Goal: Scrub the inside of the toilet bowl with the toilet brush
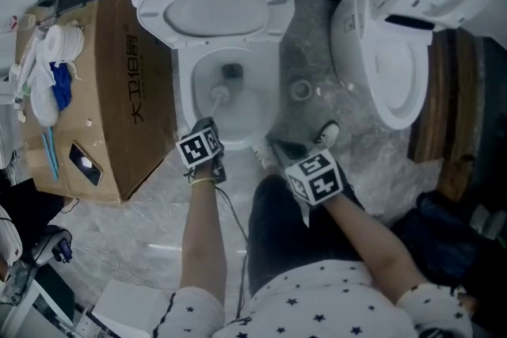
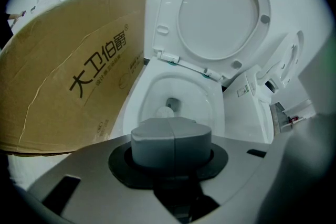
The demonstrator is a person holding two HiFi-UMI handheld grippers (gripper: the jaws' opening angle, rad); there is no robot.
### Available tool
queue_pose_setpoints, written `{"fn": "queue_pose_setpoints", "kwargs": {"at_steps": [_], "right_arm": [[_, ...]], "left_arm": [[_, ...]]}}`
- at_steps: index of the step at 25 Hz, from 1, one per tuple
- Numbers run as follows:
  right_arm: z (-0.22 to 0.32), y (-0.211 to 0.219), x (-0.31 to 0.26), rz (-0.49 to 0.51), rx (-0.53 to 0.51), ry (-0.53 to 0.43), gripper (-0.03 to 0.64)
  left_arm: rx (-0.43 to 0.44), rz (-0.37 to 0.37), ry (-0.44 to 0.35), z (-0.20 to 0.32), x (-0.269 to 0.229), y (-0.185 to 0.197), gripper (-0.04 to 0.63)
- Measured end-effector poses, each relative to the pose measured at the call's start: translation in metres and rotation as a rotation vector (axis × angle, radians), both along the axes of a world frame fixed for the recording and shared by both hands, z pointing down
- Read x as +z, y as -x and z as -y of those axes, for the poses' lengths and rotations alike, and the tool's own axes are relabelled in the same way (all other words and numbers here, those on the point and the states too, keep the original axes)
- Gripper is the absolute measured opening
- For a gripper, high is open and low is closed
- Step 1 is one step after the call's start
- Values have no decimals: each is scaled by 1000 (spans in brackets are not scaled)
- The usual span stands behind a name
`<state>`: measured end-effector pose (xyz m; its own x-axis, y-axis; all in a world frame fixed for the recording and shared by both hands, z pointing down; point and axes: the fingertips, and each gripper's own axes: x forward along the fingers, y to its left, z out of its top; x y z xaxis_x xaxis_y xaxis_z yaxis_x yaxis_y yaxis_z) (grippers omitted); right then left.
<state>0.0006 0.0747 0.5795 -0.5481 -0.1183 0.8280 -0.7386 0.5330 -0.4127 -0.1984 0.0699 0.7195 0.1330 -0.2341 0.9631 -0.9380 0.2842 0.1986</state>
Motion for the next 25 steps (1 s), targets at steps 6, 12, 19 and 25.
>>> {"fn": "queue_pose_setpoints", "kwargs": {"at_steps": [6, 12, 19, 25], "right_arm": [[-3, -2, -1, 6, -2, -1, 6], [-4, -4, -1, 9, -3, -15, 6], [-10, -10, -4, 8, -7, -12, 6], [-13, -15, -5, 12, -4, -15, 6]], "left_arm": [[12, 1, 13, -10, 0, -8, 147], [25, -6, 29, -21, 1, -17, 147], [53, -5, 36, -28, 1, -32, 147], [71, -5, 33, -31, 0, -42, 147]]}}
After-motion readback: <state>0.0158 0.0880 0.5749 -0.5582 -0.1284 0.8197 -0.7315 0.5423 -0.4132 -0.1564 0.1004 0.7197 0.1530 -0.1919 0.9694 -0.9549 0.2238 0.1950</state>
